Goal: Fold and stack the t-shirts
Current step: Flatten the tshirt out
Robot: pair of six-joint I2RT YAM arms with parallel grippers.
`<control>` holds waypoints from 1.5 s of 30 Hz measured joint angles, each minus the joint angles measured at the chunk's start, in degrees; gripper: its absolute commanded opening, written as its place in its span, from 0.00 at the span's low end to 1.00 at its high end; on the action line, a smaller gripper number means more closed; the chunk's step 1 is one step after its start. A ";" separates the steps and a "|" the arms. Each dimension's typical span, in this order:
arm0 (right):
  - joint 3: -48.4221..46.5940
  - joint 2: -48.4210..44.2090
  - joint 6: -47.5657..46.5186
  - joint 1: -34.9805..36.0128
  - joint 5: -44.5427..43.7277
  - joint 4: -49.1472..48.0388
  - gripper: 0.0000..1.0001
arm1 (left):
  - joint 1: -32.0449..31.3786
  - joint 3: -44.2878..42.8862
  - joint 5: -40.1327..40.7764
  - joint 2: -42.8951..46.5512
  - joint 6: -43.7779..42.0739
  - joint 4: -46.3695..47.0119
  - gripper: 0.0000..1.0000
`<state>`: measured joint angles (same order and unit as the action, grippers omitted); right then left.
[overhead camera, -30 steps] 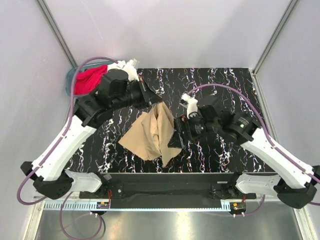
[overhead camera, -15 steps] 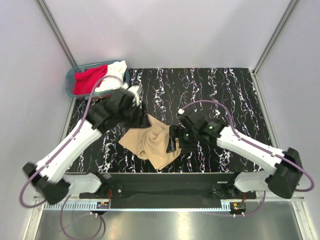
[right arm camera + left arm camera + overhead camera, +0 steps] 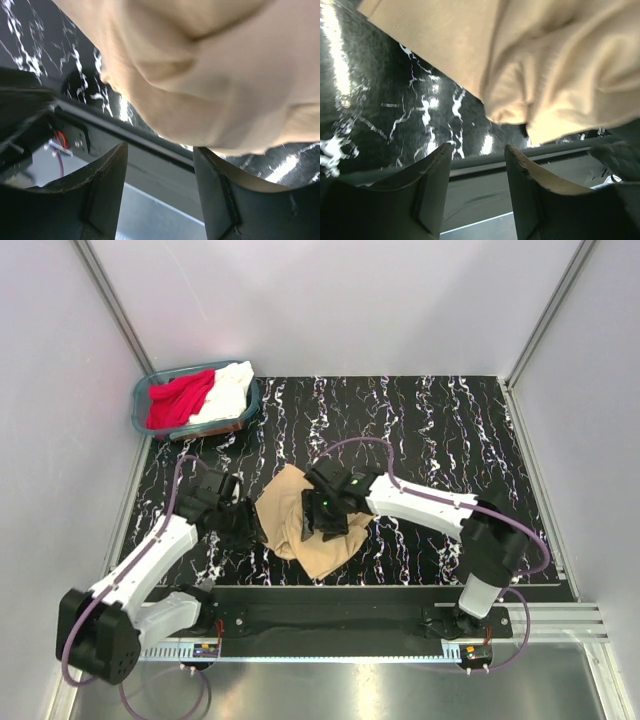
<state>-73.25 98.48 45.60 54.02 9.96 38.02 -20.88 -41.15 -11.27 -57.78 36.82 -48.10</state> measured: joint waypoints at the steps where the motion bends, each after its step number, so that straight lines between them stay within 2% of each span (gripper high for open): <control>1: -1.44 0.85 0.59 0.94 -1.66 0.22 0.62 | 0.92 1.07 -1.36 -2.05 -0.37 1.64 0.52; 4: -3.87 1.92 1.64 3.45 -6.40 0.81 0.61 | 3.02 3.19 -5.05 -4.94 -1.57 6.05 0.58; 6: -4.68 2.12 1.81 4.92 -8.76 1.07 0.58 | 3.37 4.48 -7.08 -4.96 -1.77 9.07 0.59; 10: -5.33 3.39 1.75 7.23 -11.37 -0.11 0.54 | 3.41 7.17 -11.91 -7.69 -1.55 15.02 0.49; 14: -5.33 5.81 1.73 8.61 -11.50 -2.49 0.45 | 3.41 9.07 -14.97 -12.96 -1.46 17.70 0.42; 22: -5.03 9.94 1.79 8.66 -11.37 -5.73 0.46 | 3.41 9.42 -17.03 -15.02 -1.22 20.37 0.42; 26: -5.03 11.30 2.03 8.66 -11.23 -6.95 0.46 | 3.41 9.79 -18.08 -17.84 -1.22 22.14 0.36; 27: -5.03 11.63 2.21 8.66 -11.34 -6.95 0.46 | 3.41 9.84 -18.12 -18.23 -1.25 22.18 0.29; 29: -4.79 11.98 2.64 8.66 -11.91 -7.10 0.32 | 3.41 9.88 -18.14 -18.62 -1.18 22.49 0.20; 30: -4.42 11.98 3.10 8.66 -12.52 -7.17 0.26 | 3.41 9.88 -18.18 -18.67 -1.25 22.69 0.11; 31: -4.22 11.96 3.52 8.66 -13.11 -7.02 0.17 | 3.41 9.88 -18.18 -18.69 -1.20 22.86 0.08; 34: -3.89 11.93 4.44 8.66 -16.22 -5.84 0.00 | 3.41 9.86 -18.29 -18.34 -1.79 23.02 0.00; 40: -2.89 8.74 4.37 8.66 -22.64 0.22 0.00 | 3.19 7.50 -16.15 -10.88 -1.73 19.93 0.00; 45: -2.99 -2.47 1.09 8.11 -27.58 9.46 0.00 | 0.20 -1.27 -10.54 -0.59 -0.52 16.39 0.00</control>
<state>-76.25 96.01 46.70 62.13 -17.63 47.48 -20.69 -42.41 -21.80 -58.37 36.29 -31.70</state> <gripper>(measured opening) 0.012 0.021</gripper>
